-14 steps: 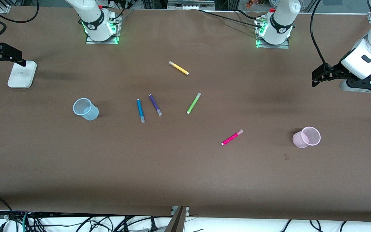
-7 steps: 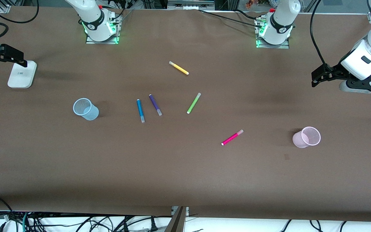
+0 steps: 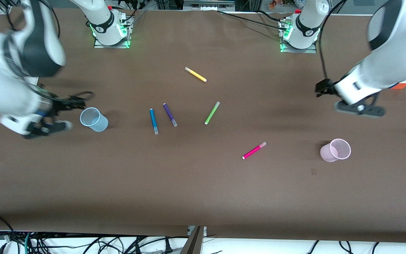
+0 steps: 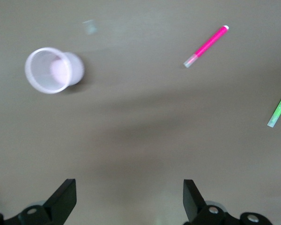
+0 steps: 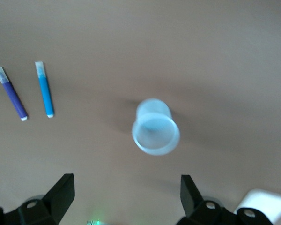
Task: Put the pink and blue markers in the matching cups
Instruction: 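Reach the right gripper to the blue marker while the left gripper reaches the pink marker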
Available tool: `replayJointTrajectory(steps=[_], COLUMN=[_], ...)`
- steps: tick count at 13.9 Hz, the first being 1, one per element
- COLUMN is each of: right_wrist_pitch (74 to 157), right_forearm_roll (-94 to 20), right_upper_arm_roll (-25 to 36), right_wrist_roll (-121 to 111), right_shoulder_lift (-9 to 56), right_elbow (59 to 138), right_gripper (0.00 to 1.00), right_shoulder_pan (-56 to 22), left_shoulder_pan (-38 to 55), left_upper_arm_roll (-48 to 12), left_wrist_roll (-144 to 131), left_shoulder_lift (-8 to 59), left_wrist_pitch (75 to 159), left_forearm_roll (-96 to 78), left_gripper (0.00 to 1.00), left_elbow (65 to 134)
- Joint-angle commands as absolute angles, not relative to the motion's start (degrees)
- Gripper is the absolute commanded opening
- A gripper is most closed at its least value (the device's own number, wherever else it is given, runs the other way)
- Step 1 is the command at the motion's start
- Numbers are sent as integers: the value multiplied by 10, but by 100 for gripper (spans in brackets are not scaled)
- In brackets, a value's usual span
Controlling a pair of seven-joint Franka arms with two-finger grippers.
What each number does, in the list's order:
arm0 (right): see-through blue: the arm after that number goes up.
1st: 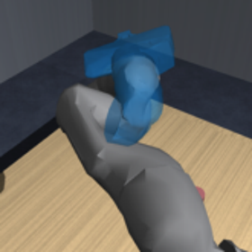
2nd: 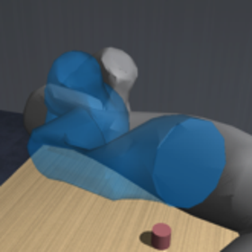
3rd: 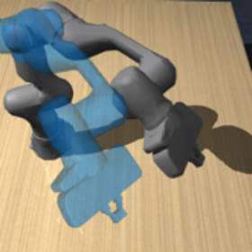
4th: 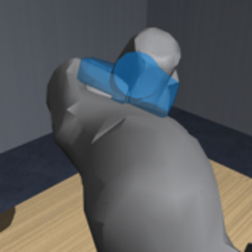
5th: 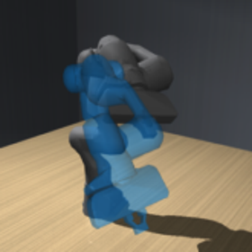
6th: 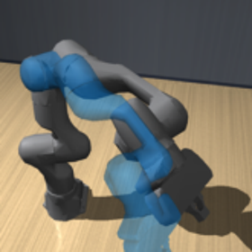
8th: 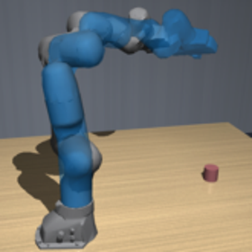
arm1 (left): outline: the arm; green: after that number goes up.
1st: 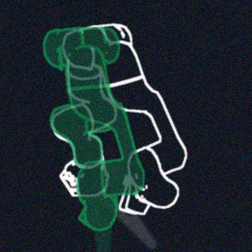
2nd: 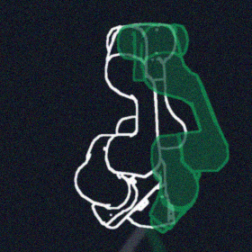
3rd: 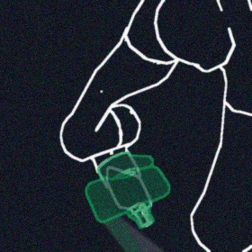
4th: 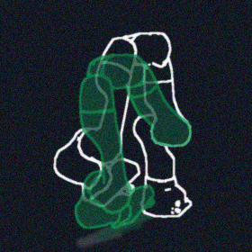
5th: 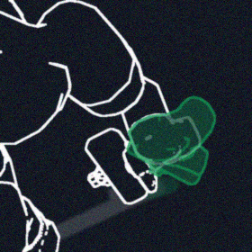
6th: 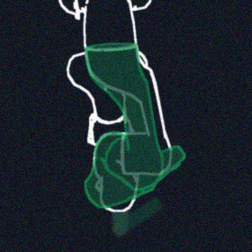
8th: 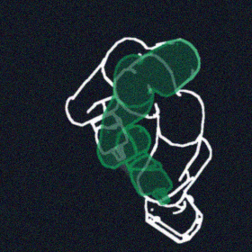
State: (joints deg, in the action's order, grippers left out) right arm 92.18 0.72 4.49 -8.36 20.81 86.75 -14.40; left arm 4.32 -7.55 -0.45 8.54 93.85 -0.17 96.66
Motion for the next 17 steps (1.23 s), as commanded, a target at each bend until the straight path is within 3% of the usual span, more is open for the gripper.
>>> replayJointTrajectory(steps=[1, 10, 14, 17], right_wrist_pitch=[973, 1156, 1201, 1230], right_forearm_roll=[7, -43, -57, -75], right_upper_arm_roll=[48, 46, 44, 43], right_wrist_roll=[-79, 46, 91, 91], right_shoulder_lift=[263, 399, 403, 403], right_elbow=[860, 877, 913, 939], right_gripper=[100, 100, 100, 98], right_shoulder_pan=[-176, -280, -292, -295], left_shoulder_pan=[82, 113, 120, 141], left_upper_arm_roll=[-83, -83, -83, -83], left_wrist_roll=[5, 288, 289, 288], left_shoulder_lift=[188, 358, 381, 403], left_wrist_pitch=[970, 1227, 1352, 1389], left_forearm_roll=[-4, 21, 61, 65], left_gripper=[100, 100, 100, 100], left_elbow=[912, 917, 975, 980])
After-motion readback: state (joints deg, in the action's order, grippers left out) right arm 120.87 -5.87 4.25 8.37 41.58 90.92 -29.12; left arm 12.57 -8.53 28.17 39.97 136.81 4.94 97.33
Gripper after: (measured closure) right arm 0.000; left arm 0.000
